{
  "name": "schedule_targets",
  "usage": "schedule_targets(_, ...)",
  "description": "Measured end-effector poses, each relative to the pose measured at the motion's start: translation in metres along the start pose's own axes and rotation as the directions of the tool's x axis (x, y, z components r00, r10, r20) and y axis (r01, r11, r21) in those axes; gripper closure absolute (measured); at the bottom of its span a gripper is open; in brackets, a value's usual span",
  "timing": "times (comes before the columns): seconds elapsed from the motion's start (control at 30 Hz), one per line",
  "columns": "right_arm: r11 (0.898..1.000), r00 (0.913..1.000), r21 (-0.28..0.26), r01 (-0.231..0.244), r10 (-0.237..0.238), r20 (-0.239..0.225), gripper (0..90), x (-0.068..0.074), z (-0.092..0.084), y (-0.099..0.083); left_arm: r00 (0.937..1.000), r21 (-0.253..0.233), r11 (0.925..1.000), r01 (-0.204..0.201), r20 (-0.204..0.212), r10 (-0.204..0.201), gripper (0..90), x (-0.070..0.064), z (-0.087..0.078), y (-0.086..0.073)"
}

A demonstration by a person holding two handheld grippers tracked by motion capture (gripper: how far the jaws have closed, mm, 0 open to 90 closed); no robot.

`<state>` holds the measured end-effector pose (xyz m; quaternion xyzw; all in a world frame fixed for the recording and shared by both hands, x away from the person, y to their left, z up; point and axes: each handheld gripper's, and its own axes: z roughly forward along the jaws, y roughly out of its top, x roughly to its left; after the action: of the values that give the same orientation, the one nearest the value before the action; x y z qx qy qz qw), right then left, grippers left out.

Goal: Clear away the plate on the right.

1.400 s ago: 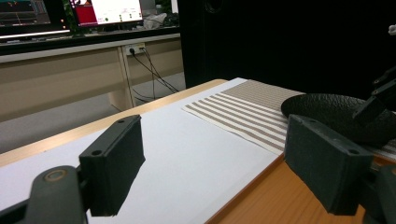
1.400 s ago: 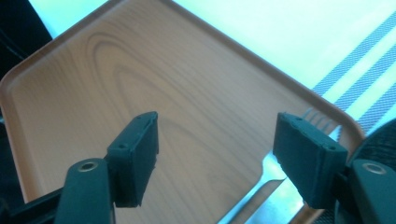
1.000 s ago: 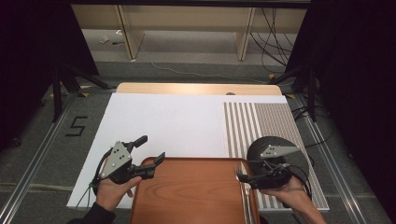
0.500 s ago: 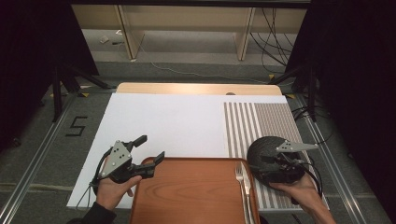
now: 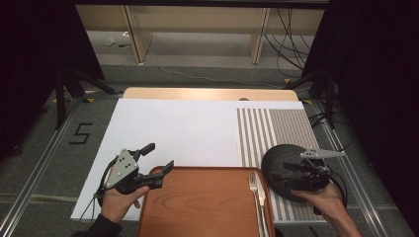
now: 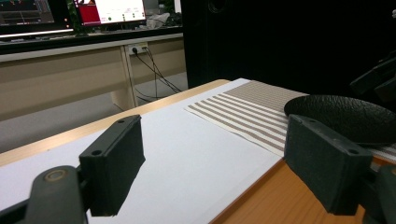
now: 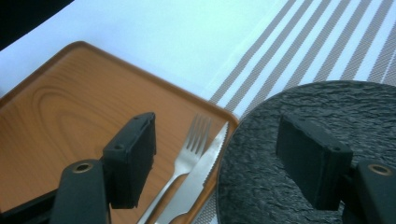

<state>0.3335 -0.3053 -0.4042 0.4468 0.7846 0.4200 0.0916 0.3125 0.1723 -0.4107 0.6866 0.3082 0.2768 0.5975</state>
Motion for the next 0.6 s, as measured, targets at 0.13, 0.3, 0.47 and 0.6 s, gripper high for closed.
schedule_targets(0.13, 1.0, 1.0, 0.001, -0.01, 0.01, 0.001, 29.9, -0.004, -0.001, -0.001, 1.0, 0.0, 1.0, 0.0, -0.003, 0.0, 19.6, 0.0, 0.0, 0.0)
schedule_targets(0.3, 1.0, 0.9999, 0.0, -0.016, 0.016, 0.005, 29.9, -0.007, -0.002, -0.002, 1.0, 0.003, 1.0, -0.003, -0.001, 0.003, 19.6, 0.0, 0.0, 0.0)
schedule_targets(0.47, 0.999, 0.9988, -0.008, -0.042, 0.042, 0.024, 29.9, -0.013, -0.006, -0.003, 1.0, 0.002, 1.0, -0.007, 0.005, 0.007, 19.6, -0.001, 0.0, 0.0)
schedule_targets(0.6, 0.998, 0.997, -0.013, -0.064, 0.065, 0.042, 29.6, -0.019, -0.009, -0.006, 0.9999, 0.003, 1.0, -0.009, 0.009, 0.009, 19.6, -0.001, 0.0, -0.001)
